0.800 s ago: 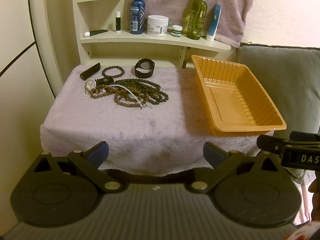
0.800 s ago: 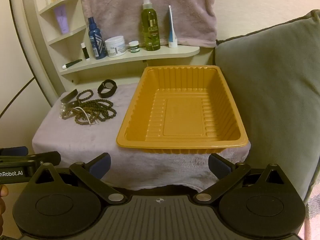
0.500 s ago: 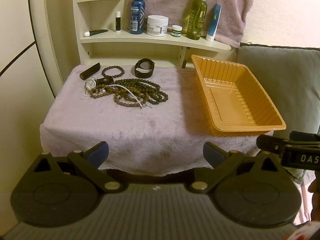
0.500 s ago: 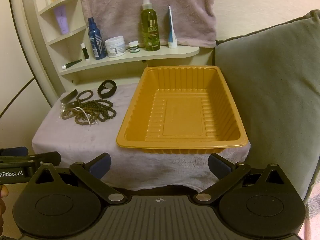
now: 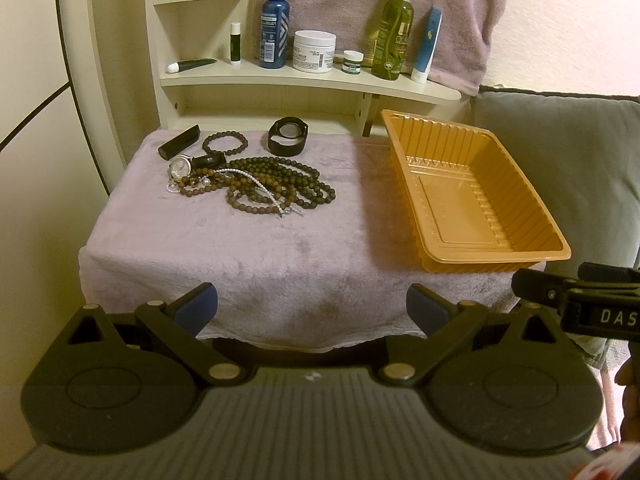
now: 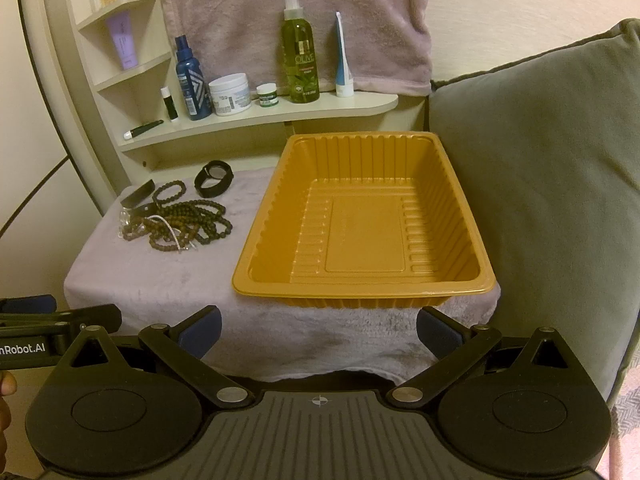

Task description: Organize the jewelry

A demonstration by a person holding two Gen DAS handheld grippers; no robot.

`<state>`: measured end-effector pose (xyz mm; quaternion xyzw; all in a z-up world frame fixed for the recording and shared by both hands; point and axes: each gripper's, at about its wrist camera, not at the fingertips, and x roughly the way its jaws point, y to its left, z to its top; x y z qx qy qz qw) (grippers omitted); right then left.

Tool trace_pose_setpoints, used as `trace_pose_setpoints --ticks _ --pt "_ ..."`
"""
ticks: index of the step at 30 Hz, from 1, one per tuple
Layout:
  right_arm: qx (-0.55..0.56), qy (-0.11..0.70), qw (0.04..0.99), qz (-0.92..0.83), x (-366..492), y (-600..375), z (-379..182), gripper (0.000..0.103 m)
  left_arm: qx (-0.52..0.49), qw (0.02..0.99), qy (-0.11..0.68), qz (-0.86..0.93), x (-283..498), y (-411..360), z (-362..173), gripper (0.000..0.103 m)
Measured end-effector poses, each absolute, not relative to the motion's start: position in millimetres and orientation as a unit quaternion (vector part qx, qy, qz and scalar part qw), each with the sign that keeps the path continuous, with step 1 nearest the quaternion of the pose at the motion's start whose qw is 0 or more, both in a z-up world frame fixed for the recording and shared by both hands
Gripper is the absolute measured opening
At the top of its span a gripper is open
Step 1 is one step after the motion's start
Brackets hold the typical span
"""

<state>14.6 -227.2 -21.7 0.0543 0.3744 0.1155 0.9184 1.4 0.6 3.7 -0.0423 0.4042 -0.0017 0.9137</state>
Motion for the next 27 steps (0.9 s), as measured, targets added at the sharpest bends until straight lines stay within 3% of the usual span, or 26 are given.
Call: trace_pose_setpoints --ticks 27 --pt "0.072 0.324 0.942 0.054 28 -269 -16 0.103 -0.106 0.917 0.384 -0.018 20 17 2 0.097"
